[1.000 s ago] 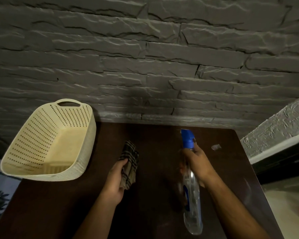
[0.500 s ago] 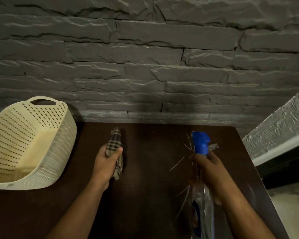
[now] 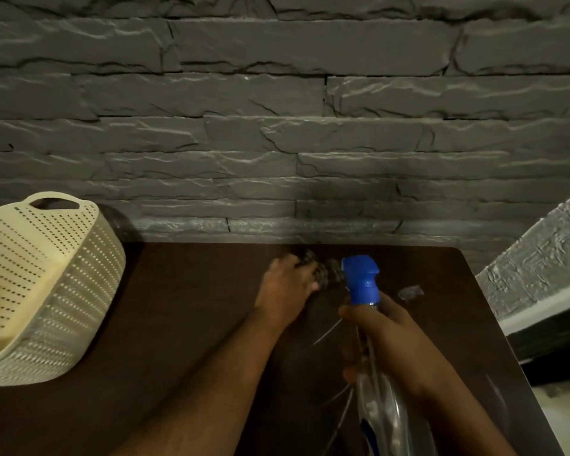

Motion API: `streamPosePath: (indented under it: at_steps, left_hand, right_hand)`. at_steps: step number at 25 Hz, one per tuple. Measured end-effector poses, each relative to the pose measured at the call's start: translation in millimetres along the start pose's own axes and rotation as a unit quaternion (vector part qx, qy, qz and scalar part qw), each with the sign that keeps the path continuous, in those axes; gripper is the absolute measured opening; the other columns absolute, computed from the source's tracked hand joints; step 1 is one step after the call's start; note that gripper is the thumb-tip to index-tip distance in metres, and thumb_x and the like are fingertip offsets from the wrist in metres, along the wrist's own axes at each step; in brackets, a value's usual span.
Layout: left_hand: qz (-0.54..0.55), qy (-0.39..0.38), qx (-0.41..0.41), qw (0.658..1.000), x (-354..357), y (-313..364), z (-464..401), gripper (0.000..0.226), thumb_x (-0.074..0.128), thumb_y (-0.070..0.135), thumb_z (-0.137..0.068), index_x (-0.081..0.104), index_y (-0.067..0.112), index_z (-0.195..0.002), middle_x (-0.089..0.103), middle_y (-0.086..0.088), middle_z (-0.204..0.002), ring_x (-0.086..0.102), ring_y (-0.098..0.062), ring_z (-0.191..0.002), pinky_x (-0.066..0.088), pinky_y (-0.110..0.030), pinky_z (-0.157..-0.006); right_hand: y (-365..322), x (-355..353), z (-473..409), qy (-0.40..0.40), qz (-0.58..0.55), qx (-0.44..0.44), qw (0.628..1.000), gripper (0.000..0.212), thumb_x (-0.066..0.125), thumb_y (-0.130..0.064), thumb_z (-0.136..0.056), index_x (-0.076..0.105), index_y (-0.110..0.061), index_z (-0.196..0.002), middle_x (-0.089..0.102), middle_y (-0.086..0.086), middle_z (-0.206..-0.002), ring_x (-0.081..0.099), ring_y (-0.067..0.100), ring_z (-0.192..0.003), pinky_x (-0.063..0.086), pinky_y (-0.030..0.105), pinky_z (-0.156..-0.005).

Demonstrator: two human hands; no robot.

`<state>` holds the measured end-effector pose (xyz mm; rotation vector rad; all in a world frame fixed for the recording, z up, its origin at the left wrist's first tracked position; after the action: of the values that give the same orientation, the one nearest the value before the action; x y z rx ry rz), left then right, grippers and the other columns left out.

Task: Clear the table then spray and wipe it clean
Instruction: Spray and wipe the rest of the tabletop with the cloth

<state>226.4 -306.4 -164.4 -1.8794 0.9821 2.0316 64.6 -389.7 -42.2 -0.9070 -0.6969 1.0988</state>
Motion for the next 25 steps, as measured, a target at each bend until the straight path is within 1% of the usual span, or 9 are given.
streamPosePath:
  at_steps: [2, 5, 6, 10, 14, 18, 19, 23, 25]
  left_hand:
    - [0.011, 0.032, 0.032, 0.999, -6.0, -17.8, -12.1, 0.031, 0.054, 0.032, -0.093, 0.059, 0.028, -0.124, 0.055, -0.002, -0.123, 0.051, -0.02, -0.104, 0.047, -0.035, -0.09]
    - [0.004, 0.108, -0.2, 0.974, -20.1, -75.1, -23.0, 0.033, 0.056, 0.03, -0.093, 0.06, 0.024, -0.126, 0.057, -0.008, -0.126, 0.05, -0.027, -0.107, 0.045, -0.037, -0.09]
    - [-0.01, 0.103, -0.195, 0.975, -15.5, -70.3, -25.6, 0.036, 0.056, 0.032, -0.093, 0.059, 0.025, -0.128, 0.056, -0.007, -0.128, 0.048, -0.028, -0.109, 0.044, -0.037, -0.091]
    - [0.011, 0.027, 0.048, 0.998, 10.4, 2.3, -33.0, 0.037, 0.057, 0.034, -0.092, 0.058, 0.028, -0.129, 0.055, 0.0, -0.128, 0.047, -0.021, -0.111, 0.041, -0.032, -0.094]
    - [-0.006, 0.077, -0.115, 0.99, -3.1, -22.0, -51.6, 0.031, 0.059, 0.03, -0.091, 0.064, 0.023, -0.12, 0.06, -0.006, -0.118, 0.053, -0.027, -0.106, 0.047, -0.038, -0.089]
    - [0.068, 0.006, 0.128, 0.989, 21.1, 58.3, -35.3, 0.031, 0.053, 0.025, -0.093, 0.064, 0.017, -0.12, 0.061, -0.005, -0.116, 0.053, -0.023, -0.1, 0.044, -0.037, -0.089]
    - [0.065, 0.014, 0.126, 0.99, 20.5, 49.6, -40.2, 0.032, 0.053, 0.027, -0.093, 0.063, 0.018, -0.122, 0.06, -0.006, -0.117, 0.053, -0.023, -0.102, 0.044, -0.037, -0.09]
    - [0.008, 0.074, -0.094, 0.993, 7.9, -13.4, -55.8, 0.03, 0.06, 0.032, -0.089, 0.065, 0.024, -0.118, 0.061, -0.005, -0.115, 0.053, -0.026, -0.104, 0.046, -0.036, -0.089]
    - [0.021, 0.069, 0.037, 0.997, 13.8, 28.4, -44.4, 0.023, 0.063, 0.027, -0.087, 0.069, 0.022, -0.109, 0.064, -0.002, -0.111, 0.055, -0.022, -0.099, 0.047, -0.036, -0.083]
  right_hand:
    - [2.7, -8.1, -0.4, -0.004, -0.002, 0.007, 1.0, 0.012, 0.061, -0.017, -0.086, 0.056, -0.027, -0.089, 0.058, 0.008, -0.062, 0.058, 0.022, -0.055, 0.055, 0.033, -0.051]
    - [6.7, -22.8, -1.7, -0.013, 0.0, 0.018, 1.0, 0.014, 0.062, -0.019, -0.085, 0.056, -0.021, -0.097, 0.055, 0.013, -0.068, 0.057, 0.025, -0.057, 0.054, 0.033, -0.052]
    - [7.7, -25.5, -2.3, -0.016, 0.0, 0.022, 1.0, 0.015, 0.062, -0.019, -0.085, 0.056, -0.02, -0.098, 0.055, 0.013, -0.066, 0.057, 0.025, -0.056, 0.054, 0.034, -0.052]
    - [10.5, -26.9, -7.5, -0.019, 0.0, 0.025, 1.0, 0.015, 0.062, -0.02, -0.084, 0.057, -0.018, -0.098, 0.056, 0.013, -0.062, 0.056, 0.029, -0.054, 0.052, 0.034, -0.051]
    - [15.6, -32.7, -13.8, 0.0, -0.012, 0.036, 0.999, 0.016, 0.063, -0.019, -0.083, 0.058, -0.018, -0.098, 0.053, 0.013, -0.064, 0.054, 0.028, -0.056, 0.052, 0.036, -0.053]
    - [19.2, -32.9, -17.4, 0.004, -0.016, 0.031, 0.999, 0.012, 0.063, -0.019, -0.083, 0.06, -0.025, -0.093, 0.058, 0.007, -0.06, 0.058, 0.024, -0.055, 0.053, 0.037, -0.055]
    - [20.2, -33.7, -18.0, 0.006, -0.018, 0.03, 0.999, 0.011, 0.063, -0.018, -0.083, 0.061, -0.024, -0.092, 0.058, 0.006, -0.059, 0.058, 0.024, -0.055, 0.053, 0.038, -0.057]
    - [25.4, -42.0, -18.8, 0.007, -0.019, 0.04, 0.999, 0.013, 0.063, -0.018, -0.083, 0.061, -0.02, -0.095, 0.057, 0.011, -0.066, 0.057, 0.026, -0.057, 0.053, 0.038, -0.056]
    - [25.7, -42.1, -19.4, 0.008, -0.012, 0.044, 0.999, 0.016, 0.063, -0.018, -0.083, 0.06, -0.024, -0.098, 0.059, 0.012, -0.072, 0.059, 0.026, -0.061, 0.053, 0.038, -0.057]
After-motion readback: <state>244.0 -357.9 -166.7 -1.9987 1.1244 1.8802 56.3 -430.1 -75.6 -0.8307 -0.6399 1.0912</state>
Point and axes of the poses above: each hand's wrist, its own z-axis away from the middle knuckle, its own x-axis out of the palm, y = z × x, the point moved 4 cm from there along -z, towards the middle knuckle
